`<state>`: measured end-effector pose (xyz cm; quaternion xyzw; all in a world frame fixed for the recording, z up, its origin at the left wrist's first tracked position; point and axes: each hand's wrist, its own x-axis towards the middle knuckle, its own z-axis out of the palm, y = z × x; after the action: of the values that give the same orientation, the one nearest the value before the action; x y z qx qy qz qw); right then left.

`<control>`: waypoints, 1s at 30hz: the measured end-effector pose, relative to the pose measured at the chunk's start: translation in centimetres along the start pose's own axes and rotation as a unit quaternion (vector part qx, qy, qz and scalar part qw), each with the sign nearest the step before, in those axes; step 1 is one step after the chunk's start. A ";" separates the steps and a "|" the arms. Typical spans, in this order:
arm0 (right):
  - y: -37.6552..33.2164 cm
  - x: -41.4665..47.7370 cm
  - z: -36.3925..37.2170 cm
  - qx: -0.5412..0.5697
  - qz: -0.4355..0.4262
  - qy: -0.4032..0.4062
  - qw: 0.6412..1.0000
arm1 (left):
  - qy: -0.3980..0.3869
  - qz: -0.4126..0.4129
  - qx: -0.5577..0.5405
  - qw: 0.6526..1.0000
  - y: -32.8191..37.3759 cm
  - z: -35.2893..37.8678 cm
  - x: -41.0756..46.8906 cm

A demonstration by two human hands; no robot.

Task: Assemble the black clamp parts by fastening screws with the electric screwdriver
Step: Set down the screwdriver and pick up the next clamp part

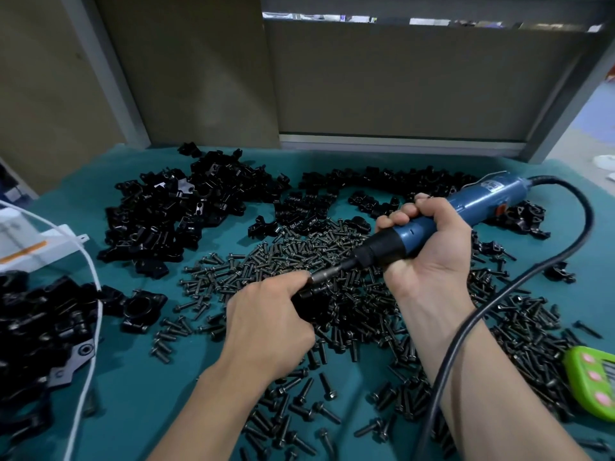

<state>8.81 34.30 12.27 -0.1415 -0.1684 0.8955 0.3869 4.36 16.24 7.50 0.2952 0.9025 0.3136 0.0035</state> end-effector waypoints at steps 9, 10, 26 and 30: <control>-0.9 0.3 -0.1 0.006 -0.002 -0.007 1.000 | -0.014 -0.012 -0.013 1.000 -0.4 0.0 0.3; -0.9 0.3 -0.1 0.004 -0.002 -0.007 1.000 | -0.015 -0.014 -0.015 1.000 -0.4 0.0 0.3; -0.7 0.1 -0.1 -0.001 0.009 0.005 1.000 | -0.024 -0.034 -0.079 0.996 -0.9 -0.1 0.4; -0.6 -0.1 0.1 0.014 0.005 0.008 1.000 | -0.034 -0.039 -0.109 0.993 -1.0 0.2 0.3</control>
<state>9.19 34.59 12.60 -0.1440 -0.1515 0.8988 0.3853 3.63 15.84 6.84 0.2682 0.8731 0.3996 0.0781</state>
